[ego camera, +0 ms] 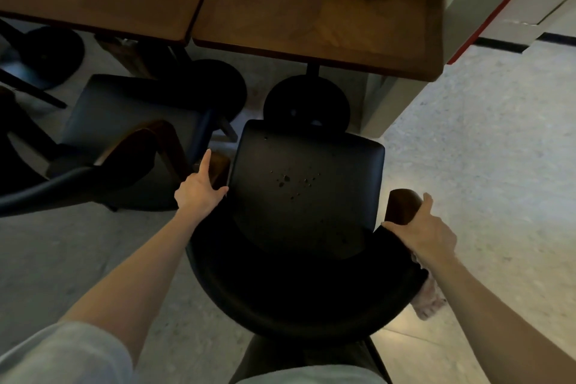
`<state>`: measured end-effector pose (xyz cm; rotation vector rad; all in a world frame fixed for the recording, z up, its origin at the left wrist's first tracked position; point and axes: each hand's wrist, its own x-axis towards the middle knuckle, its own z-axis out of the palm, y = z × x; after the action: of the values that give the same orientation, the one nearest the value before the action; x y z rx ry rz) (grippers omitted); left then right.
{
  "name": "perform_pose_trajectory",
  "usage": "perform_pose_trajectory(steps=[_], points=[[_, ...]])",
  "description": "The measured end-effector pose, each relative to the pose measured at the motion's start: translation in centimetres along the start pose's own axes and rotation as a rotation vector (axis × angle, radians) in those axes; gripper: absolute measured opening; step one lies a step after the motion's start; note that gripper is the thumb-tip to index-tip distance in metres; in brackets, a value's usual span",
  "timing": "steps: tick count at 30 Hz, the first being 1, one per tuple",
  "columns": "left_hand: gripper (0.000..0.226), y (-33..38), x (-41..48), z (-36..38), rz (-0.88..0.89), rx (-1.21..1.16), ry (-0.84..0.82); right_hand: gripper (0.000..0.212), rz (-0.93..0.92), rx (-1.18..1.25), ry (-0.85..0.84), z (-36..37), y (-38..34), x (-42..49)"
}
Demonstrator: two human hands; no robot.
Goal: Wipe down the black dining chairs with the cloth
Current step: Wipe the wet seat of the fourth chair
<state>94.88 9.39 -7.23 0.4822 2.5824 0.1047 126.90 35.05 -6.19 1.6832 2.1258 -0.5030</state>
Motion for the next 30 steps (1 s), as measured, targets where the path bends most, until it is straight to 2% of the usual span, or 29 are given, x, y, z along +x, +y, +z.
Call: perform_pose_trajectory(steps=[5, 7, 10, 16, 30], points=[[0.109, 0.8, 2.5, -0.3, -0.037, -0.010, -0.091, 0.127, 0.063, 0.038, -0.161, 0.1, -0.5, 2.6], [0.113, 1.1, 3.3, -0.4, -0.076, -0.025, -0.147, 0.125, 0.082, 0.044, -0.224, 0.0, -0.5, 3.6], [0.106, 1.1, 4.2, -0.4, -0.091, -0.043, -0.174, 0.118, 0.095, 0.059, -0.265, -0.1, -0.7, 4.6], [0.094, 0.3, 4.3, -0.1, -0.033, -0.058, -0.163, 0.104, 0.047, 0.066, -0.245, 0.2, -0.4, 4.3], [0.095, -0.1, 0.2, 2.2, -0.048, 0.006, -0.136, 0.095, 0.054, 0.075, -0.203, 1.5, 3.6, -0.5]])
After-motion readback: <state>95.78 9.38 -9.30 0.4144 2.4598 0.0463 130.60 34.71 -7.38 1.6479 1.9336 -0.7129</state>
